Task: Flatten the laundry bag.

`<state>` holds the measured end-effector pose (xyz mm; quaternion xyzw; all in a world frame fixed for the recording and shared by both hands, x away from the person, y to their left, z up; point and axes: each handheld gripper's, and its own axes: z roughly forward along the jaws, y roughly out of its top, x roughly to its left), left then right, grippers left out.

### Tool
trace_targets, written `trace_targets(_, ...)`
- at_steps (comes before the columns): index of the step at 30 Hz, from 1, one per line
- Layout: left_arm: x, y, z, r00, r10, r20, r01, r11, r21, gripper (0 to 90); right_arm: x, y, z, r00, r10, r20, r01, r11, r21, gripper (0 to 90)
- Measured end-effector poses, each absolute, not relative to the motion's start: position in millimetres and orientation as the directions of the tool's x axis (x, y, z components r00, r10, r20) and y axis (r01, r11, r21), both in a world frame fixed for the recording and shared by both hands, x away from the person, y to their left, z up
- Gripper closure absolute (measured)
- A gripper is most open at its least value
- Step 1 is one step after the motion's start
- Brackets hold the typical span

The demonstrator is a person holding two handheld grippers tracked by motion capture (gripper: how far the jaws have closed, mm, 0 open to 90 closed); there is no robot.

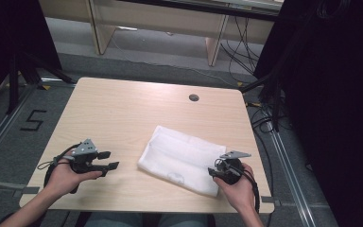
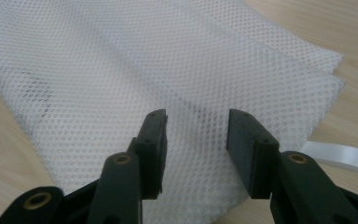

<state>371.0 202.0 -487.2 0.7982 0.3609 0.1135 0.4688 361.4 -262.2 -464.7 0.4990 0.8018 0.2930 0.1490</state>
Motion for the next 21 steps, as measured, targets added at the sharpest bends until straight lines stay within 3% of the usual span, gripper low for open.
trace_targets(11, 374.2, 191.2, -491.3, 0.719, 0.671, -0.181, 0.482, -0.293, 0.826, 37.1, 354.8, -269.5, -457.3, -0.418, 0.908, 0.022, 0.740, 0.326, 0.588, 89.2)
trace_targets(15, 378.1, 188.5, -491.8, 0.705, 0.685, -0.182, 0.486, -0.280, 0.828, 39.0, 353.7, -270.8, -454.5, -0.385, 0.923, 0.005, 0.752, 0.310, 0.582, 90.0)
trace_targets(21, 376.5, 182.4, -487.7, 0.728, 0.663, -0.173, 0.463, -0.290, 0.837, 50.3, 354.5, -273.1, -451.7, -0.308, 0.951, 0.016, 0.799, 0.249, 0.548, 90.0)
